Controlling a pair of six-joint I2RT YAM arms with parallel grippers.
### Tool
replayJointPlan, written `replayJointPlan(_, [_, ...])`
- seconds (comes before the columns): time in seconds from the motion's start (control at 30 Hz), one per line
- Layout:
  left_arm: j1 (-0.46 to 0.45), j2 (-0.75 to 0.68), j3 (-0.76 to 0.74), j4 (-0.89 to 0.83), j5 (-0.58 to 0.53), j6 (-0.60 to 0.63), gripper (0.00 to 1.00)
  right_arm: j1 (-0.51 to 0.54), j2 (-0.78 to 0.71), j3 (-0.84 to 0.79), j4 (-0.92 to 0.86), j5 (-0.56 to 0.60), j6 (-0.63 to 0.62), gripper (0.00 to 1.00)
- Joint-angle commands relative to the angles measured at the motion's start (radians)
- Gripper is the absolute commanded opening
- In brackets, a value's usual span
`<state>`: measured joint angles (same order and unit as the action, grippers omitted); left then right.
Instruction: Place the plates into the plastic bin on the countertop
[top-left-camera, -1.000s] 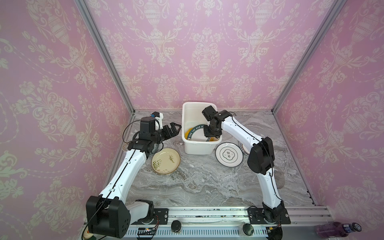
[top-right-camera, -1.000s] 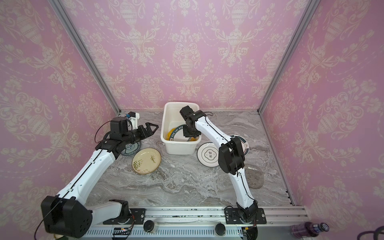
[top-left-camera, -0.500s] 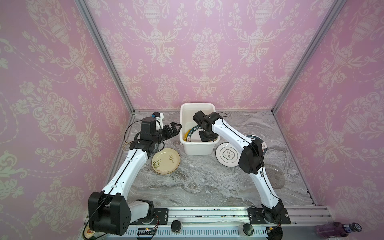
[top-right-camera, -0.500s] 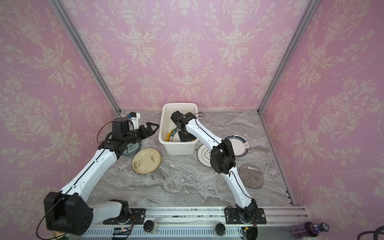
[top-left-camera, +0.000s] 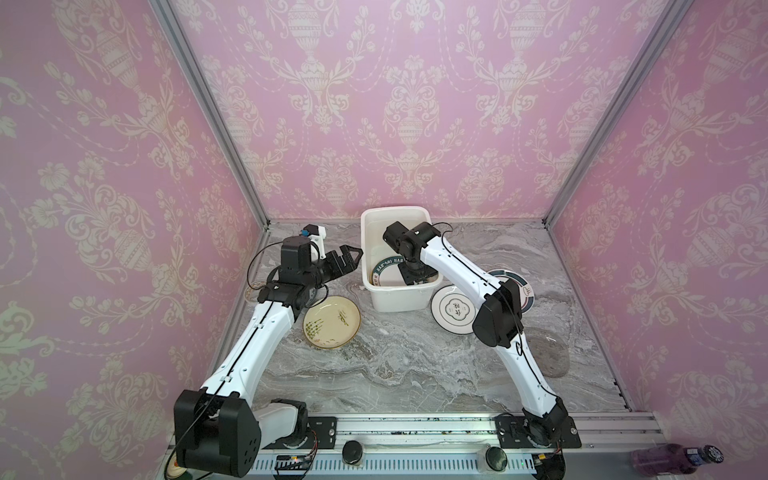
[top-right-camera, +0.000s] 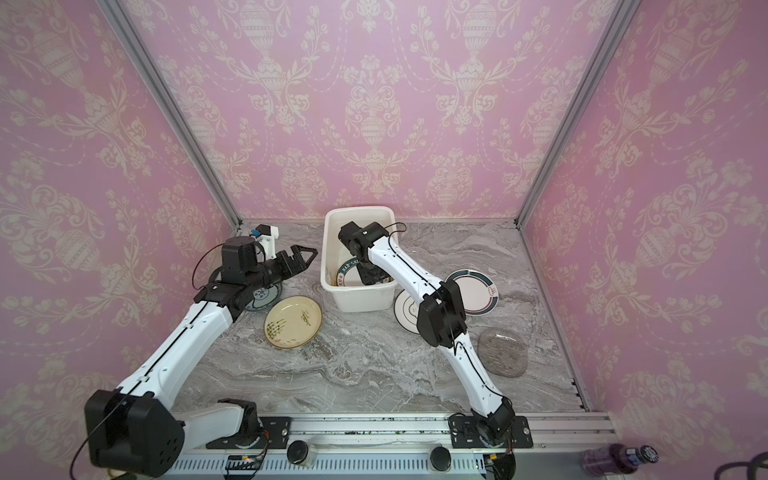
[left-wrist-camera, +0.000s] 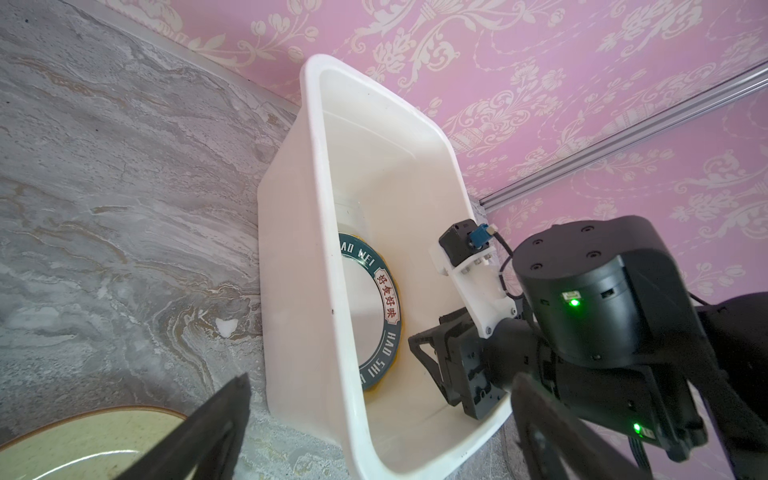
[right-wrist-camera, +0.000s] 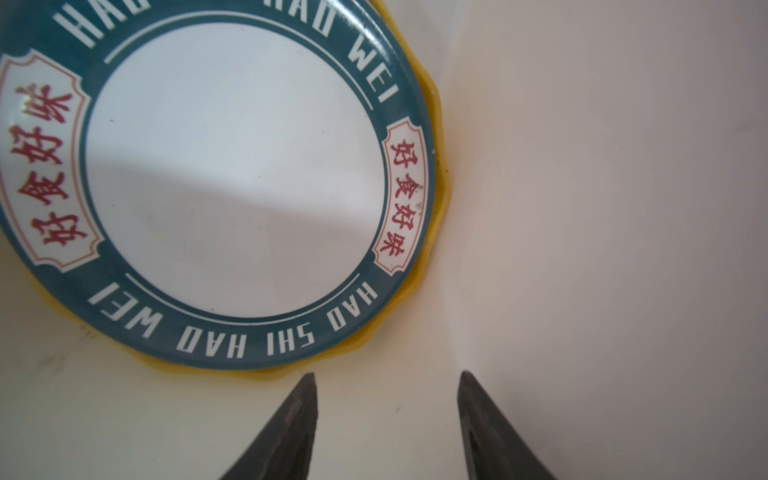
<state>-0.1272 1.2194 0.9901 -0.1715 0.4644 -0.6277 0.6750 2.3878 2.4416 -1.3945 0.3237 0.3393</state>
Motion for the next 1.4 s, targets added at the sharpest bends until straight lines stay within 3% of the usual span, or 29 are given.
replayJointPlan(0.0, [0.010,-0.025,-0.021,0.017,-0.019,-0.014,0.99,-0.006,-0.007,0.066,-0.061,0.021,-0.003,0.55])
replayJointPlan(0.17, [0.011,-0.045,-0.018,0.006,-0.027,-0.003,0.99,-0.005,-0.088,0.097,0.040,-0.066,-0.014,0.55])
replayJointPlan(0.27, [0.010,-0.070,-0.010,0.006,-0.036,0.011,0.99,-0.005,-0.190,0.045,0.193,-0.130,-0.040,0.55])
replayJointPlan(0.43, [0.010,-0.122,0.039,-0.042,-0.045,0.063,0.99,-0.004,-0.367,-0.055,0.380,-0.136,-0.083,0.59])
replayJointPlan(0.63, [0.011,-0.194,0.109,-0.118,-0.049,0.080,0.99,-0.020,-0.539,-0.125,0.364,-0.143,-0.077,0.71])
replayJointPlan(0.8, [-0.008,-0.192,0.211,-0.206,0.014,0.096,0.99,-0.119,-0.704,-0.279,0.345,-0.317,-0.009,0.73])
replayJointPlan(0.97, [-0.176,-0.069,0.431,-0.406,-0.041,0.243,0.99,-0.274,-0.905,-0.563,0.426,-0.431,0.039,0.74])
replayJointPlan(1.23, [-0.557,0.231,0.778,-0.625,-0.347,0.426,0.99,-0.633,-1.105,-0.948,0.520,-0.549,0.126,0.75])
replayJointPlan(1.37, [-0.697,0.406,0.938,-0.719,-0.477,0.491,0.99,-0.806,-1.134,-1.109,0.593,-0.597,0.147,0.75])
